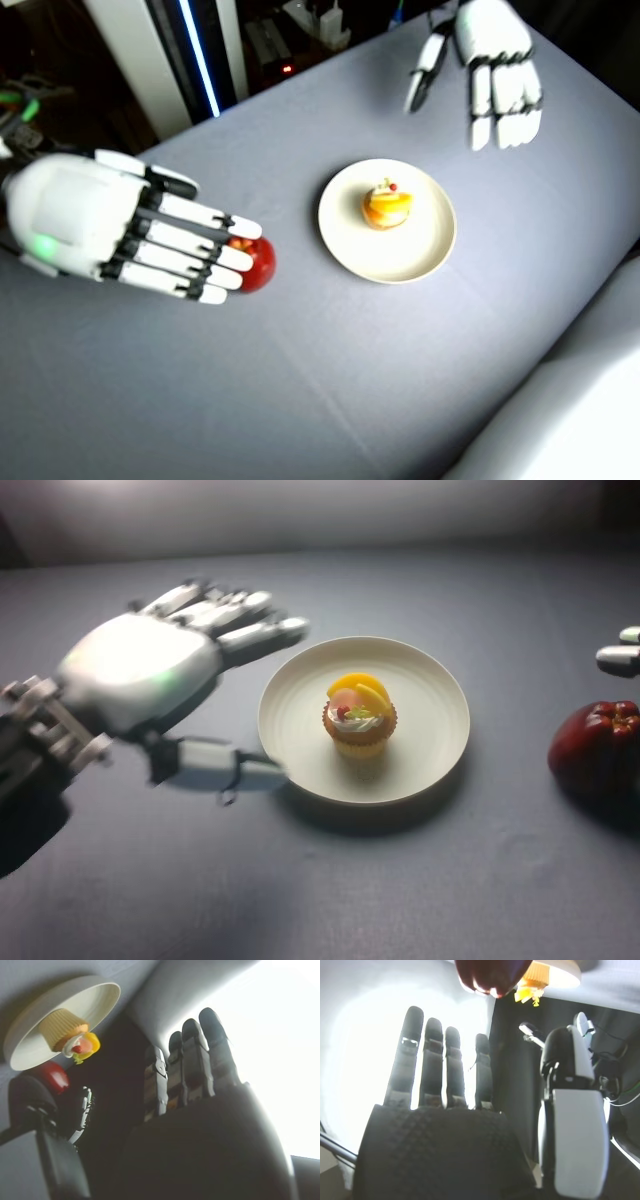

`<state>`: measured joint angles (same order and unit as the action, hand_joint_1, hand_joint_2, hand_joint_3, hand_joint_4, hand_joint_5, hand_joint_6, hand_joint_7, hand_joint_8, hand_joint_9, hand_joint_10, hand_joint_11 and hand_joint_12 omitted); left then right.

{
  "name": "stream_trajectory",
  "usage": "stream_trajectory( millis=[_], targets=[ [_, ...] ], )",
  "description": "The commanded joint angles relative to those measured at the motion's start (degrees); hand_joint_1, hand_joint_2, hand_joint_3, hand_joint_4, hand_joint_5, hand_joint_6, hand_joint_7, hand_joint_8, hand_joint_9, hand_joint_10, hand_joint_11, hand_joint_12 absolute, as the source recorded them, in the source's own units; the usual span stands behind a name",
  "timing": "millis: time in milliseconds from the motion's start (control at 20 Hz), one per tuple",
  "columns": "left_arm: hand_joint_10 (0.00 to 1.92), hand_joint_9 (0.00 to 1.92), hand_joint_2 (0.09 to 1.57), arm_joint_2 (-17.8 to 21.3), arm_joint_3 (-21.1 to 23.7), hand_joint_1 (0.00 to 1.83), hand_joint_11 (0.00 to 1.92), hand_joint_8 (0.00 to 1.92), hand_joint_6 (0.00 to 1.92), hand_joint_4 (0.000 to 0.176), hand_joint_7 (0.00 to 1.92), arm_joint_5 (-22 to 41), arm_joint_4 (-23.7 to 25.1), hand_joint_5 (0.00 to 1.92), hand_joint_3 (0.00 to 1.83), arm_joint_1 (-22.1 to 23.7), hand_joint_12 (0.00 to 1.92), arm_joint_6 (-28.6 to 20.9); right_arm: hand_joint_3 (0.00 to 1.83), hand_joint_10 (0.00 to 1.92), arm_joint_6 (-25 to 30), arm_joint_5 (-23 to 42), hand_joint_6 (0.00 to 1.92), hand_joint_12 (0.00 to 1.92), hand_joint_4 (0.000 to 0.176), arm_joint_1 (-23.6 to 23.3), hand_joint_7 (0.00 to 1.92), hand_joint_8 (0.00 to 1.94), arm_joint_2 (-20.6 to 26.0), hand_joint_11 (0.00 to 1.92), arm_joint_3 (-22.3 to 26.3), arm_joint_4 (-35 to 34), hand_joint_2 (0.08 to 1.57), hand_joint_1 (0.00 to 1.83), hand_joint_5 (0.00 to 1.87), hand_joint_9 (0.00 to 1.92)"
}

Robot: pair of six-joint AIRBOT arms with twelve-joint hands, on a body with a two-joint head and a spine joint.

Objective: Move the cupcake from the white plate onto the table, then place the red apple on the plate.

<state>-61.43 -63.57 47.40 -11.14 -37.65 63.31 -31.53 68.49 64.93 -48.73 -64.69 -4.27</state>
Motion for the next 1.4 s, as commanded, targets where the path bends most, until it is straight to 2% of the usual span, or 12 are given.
stream_trajectory(
  millis=[0,50,150,200,400,650,900,1050,1100,1150,1250,1350],
  targets=[
    [0.00,0.16,0.86,-0.81,-0.98,0.63,0.04,0.00,0.00,0.176,0.12,4.06,1.24,0.21,0.00,1.67,0.50,-0.23,0.00,0.00,0.41,7.13,0.00,0.66,0.119,-0.74,0.23,0.00,-0.05,0.14,-0.47,-0.97,1.07,0.78,0.29,0.30],
    [0.00,0.15,0.88,-2.79,-2.44,0.72,0.01,0.00,0.00,0.176,0.14,2.54,1.67,0.23,0.00,3.20,0.46,-0.42,0.00,0.00,0.41,7.14,0.00,0.66,0.118,-1.08,0.23,0.00,-0.39,0.12,-0.75,-0.69,1.06,0.80,0.29,0.29],
    [0.01,0.20,0.87,-6.14,-4.92,0.83,0.00,0.00,0.00,0.106,0.21,0.19,1.75,0.29,0.00,5.27,0.57,-0.56,0.00,0.00,0.41,7.09,0.00,0.66,0.111,-1.76,0.24,0.00,-0.86,0.11,-1.11,-0.24,1.05,0.78,0.28,0.29],
    [0.00,0.21,0.87,-7.15,-5.69,0.82,0.00,0.00,0.00,0.099,0.20,-0.52,1.79,0.28,0.00,5.80,0.64,-0.60,0.00,0.00,0.41,7.08,0.00,0.65,0.099,-1.88,0.23,0.00,-1.00,0.08,-1.22,-0.13,1.05,0.76,0.27,0.27],
    [0.00,0.20,0.85,-11.16,-8.99,0.92,0.00,0.00,0.00,0.166,0.21,-2.75,1.79,0.31,0.00,7.07,0.60,-1.84,0.00,0.00,0.41,7.05,0.00,0.64,0.085,-2.30,0.23,0.00,-1.24,0.03,-1.44,0.48,1.04,0.84,0.23,0.25],
    [0.01,0.15,0.87,-14.48,-11.60,0.95,0.00,0.00,0.00,0.163,0.22,-5.54,1.81,0.32,0.00,8.05,0.29,-2.58,0.00,0.00,0.44,7.04,0.01,0.60,0.057,-2.50,0.25,0.00,-1.32,0.05,-1.44,0.57,1.02,0.86,0.30,0.24],
    [0.02,0.45,0.96,-16.03,-12.80,0.91,0.00,0.01,0.00,0.085,0.57,-6.30,1.90,0.46,0.00,8.66,0.94,-3.22,0.00,0.00,0.68,7.03,0.01,0.61,0.000,-2.50,0.23,0.00,-1.35,0.00,-1.49,0.52,1.03,0.90,0.40,0.22],
    [0.04,0.72,0.99,-16.05,-12.91,1.05,0.00,0.02,0.01,0.000,0.92,-5.81,1.90,0.71,0.00,8.74,1.10,-3.75,0.00,0.00,0.96,6.99,0.00,0.70,0.006,-2.49,0.26,0.00,-1.45,0.03,-1.59,0.50,1.02,0.92,0.40,0.26],
    [0.05,0.83,1.05,-15.99,-12.99,1.30,0.07,0.70,0.01,0.000,1.03,-5.60,1.90,0.84,0.00,8.74,1.20,-4.16,0.00,0.01,1.04,6.98,0.00,0.71,0.010,-2.49,0.26,0.00,-1.47,0.04,-1.62,0.44,1.02,0.92,0.38,0.27],
    [0.12,0.97,1.05,-15.79,-12.91,1.26,0.22,0.87,0.41,0.000,1.08,-5.39,1.91,1.11,0.00,8.71,1.33,-4.35,0.00,0.00,1.09,6.98,0.00,0.73,0.010,-2.49,0.27,0.00,-1.47,0.01,-1.63,0.41,1.03,0.96,0.35,0.26],
    [0.45,0.96,1.06,-14.91,-12.40,1.26,0.30,1.05,0.35,0.000,1.02,-4.27,1.89,1.26,0.00,8.62,1.46,-4.47,0.00,0.00,1.31,6.99,0.00,0.70,0.030,-2.47,0.29,0.00,-1.47,0.01,-1.62,0.26,1.05,0.92,0.29,0.27],
    [0.71,0.65,1.10,-13.32,-11.76,1.23,0.01,1.08,0.69,0.000,0.99,-2.59,1.88,1.09,0.00,8.63,1.48,-5.20,0.00,0.00,1.61,6.98,0.00,0.59,0.028,-2.42,0.30,0.00,-1.47,0.06,-1.63,0.19,1.07,0.94,0.26,0.28]
  ],
)
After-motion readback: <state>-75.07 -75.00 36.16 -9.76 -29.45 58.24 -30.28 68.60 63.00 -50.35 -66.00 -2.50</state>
